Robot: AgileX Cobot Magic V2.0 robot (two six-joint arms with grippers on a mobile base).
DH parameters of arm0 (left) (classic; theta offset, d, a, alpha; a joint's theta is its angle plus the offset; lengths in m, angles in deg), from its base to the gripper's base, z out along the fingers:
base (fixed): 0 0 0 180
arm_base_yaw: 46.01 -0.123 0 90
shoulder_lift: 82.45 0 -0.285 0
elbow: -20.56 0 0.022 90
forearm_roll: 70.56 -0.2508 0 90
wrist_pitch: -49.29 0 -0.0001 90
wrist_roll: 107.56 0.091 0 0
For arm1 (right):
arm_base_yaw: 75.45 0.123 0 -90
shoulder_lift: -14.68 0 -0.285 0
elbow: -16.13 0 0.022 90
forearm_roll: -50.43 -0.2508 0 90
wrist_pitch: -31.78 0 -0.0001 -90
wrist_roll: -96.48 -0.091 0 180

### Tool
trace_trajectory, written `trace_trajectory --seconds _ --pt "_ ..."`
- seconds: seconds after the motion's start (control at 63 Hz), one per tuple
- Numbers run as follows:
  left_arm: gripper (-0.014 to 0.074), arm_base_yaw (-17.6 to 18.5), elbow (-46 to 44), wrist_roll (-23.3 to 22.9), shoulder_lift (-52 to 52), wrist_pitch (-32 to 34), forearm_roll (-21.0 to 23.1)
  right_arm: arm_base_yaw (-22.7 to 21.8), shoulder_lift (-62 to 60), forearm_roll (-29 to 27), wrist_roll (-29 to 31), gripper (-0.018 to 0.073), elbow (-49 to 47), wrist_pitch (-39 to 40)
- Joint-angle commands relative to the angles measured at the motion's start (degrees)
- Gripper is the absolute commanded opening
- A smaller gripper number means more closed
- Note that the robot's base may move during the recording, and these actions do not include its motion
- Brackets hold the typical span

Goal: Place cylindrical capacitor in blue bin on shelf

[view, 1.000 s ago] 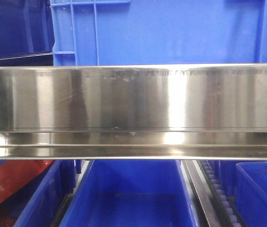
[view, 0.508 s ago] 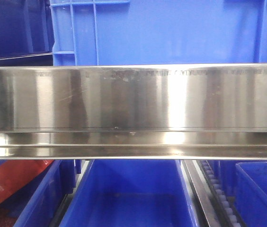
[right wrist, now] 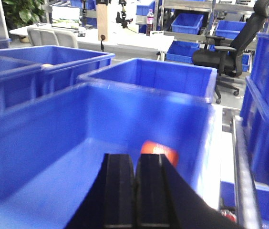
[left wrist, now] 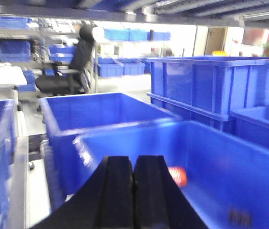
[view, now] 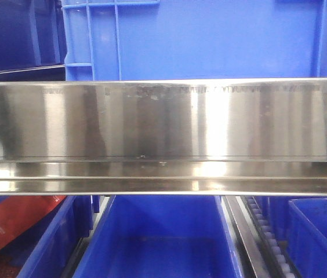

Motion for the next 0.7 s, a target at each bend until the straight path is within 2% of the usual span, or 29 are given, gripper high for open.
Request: trace_trajectory --seconds 0.0,0.143,0.333,0.524,0.683 --pt "-0.0111 -0.15 8.44 0.05 -6.49 2.53 0.74 0.04 -6.17 -0.12 0.33 -0.0168 5.20 1.41" --pt "-0.0111 -0.15 21.74 0.05 -17.03 7.12 1.07 0.04 -15.49 -0.12 0.33 -0.0168 13.98 1.41" --pt "-0.0111 -0.15 33.79 0.05 -31.81 4.47 1.75 0.04 -28.75 -0.12 0.33 -0.0168 22.73 -0.35" --pt "-0.0111 -0.15 40.07 0.05 -44.76 4.36 1.75 0.04 -38.91 -0.12 0.33 -0.0168 25.02 -6.60" --pt "-0.0111 -0.15 41.90 0.05 -49.60 2.89 1.75 0.04 -43.95 -0.12 0.33 -0.0168 25.02 -10.24"
